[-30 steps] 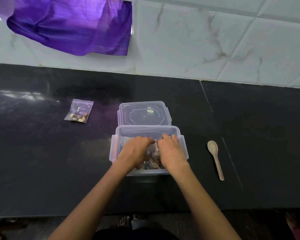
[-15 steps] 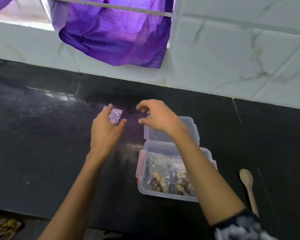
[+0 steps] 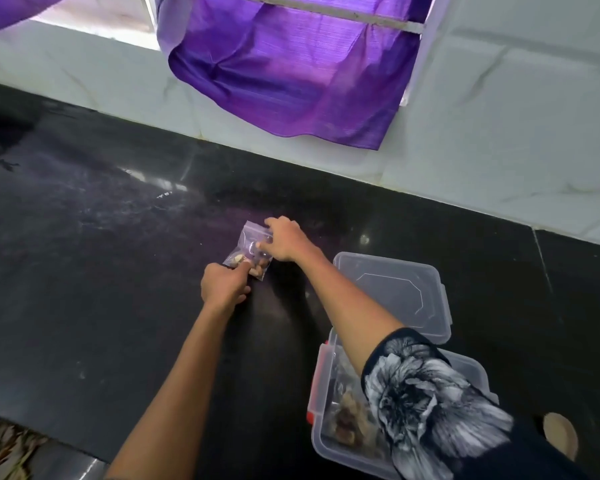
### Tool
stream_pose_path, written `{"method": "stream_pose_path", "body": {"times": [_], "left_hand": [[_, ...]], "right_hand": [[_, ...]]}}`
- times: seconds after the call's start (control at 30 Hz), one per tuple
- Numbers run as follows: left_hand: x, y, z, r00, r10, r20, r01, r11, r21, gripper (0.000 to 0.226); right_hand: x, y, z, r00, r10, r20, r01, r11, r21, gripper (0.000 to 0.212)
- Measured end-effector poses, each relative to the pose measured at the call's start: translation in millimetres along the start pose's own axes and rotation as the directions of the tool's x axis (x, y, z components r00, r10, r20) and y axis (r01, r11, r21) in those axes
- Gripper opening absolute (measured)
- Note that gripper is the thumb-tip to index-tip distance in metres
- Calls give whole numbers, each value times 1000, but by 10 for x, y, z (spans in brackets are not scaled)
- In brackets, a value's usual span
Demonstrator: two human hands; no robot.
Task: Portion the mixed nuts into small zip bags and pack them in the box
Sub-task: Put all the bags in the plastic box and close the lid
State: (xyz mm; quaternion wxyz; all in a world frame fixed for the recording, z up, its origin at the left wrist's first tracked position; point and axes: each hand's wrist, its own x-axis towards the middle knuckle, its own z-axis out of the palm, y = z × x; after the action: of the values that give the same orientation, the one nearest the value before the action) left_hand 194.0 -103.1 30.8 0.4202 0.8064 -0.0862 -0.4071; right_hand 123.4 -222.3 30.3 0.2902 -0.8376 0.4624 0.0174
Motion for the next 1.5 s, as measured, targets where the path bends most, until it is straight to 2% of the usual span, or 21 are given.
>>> {"method": "stream_pose_path", "body": {"times": [0.1,0.23,0.3,0.4,0.5,0.6,0.7,0.8,0.9,0.97,1.03,1.13,1.2,1.23,1.33,1.37,1.43,1.5], "left_hand": [[42,19,42,1000,-9,15,10,999,-46,29],[26,56,59,997,-28,73,35,994,-103,17],[-17,82,38,995,12,97,0,993,-116,14],[-180,177,-31,984,151,96,-133,976,-170,12],[-520,296,-109,914,385,130,-354,911,-211,10],[-1007,316,-160,798,536,275,-519,843,-138,7],[-1464,206,-89,711,565,418,-598,799,-63,12],[-1761,-3,80,673,509,537,-649,754,99,20],[-1880,-258,256,656,449,607,-718,618,319,24],[-1903,-419,370,660,451,601,-749,451,485,26],[-1920,-518,466,660,501,560,-735,277,619,24],[-1951,-593,546,648,530,548,-683,85,725,25],[-1946,-597,531,620,537,572,-691,27,723,30],[-1941,-590,506,584,551,596,-718,6,696,33],[-1911,-538,433,394,574,718,-824,-125,553,50],[-1909,-508,417,352,556,753,-844,-159,512,53],[-1889,-493,429,331,511,794,-856,-192,480,48],[-1847,-536,468,353,471,808,-838,-224,497,32]], "right_hand": [[29,29,72,1000,23,17,-25,992,122,45],[-78,9,26,999,33,13,-35,905,423,9],[-215,-32,-95,1000,24,18,-30,868,495,15],[-511,-42,-366,999,4,-33,15,829,558,9],[-997,33,-735,991,35,-128,49,799,600,16],[-1675,213,-990,977,79,-198,46,829,558,13],[-2387,419,-1033,955,200,-218,-60,853,519,15],[-2924,592,-909,911,379,-160,-247,815,523,24],[-3134,715,-656,834,539,-122,-423,765,485,28],[-3147,769,-443,793,596,-129,-501,757,420,31],[-3131,795,-237,776,615,-139,-535,760,370,32],[-3152,777,-68,777,602,-185,-545,790,282,27],[-3196,747,-54,774,591,-226,-545,805,237,28],[-3220,731,-67,779,578,-246,-537,816,215,30],[-3263,714,-136,825,460,-330,-447,887,119,41],[-3254,719,-161,852,398,-339,-393,915,85,42],[-3203,775,-162,904,312,-292,-314,949,40,40],[-3153,834,-101,933,285,-220,-286,958,28,32]]}}
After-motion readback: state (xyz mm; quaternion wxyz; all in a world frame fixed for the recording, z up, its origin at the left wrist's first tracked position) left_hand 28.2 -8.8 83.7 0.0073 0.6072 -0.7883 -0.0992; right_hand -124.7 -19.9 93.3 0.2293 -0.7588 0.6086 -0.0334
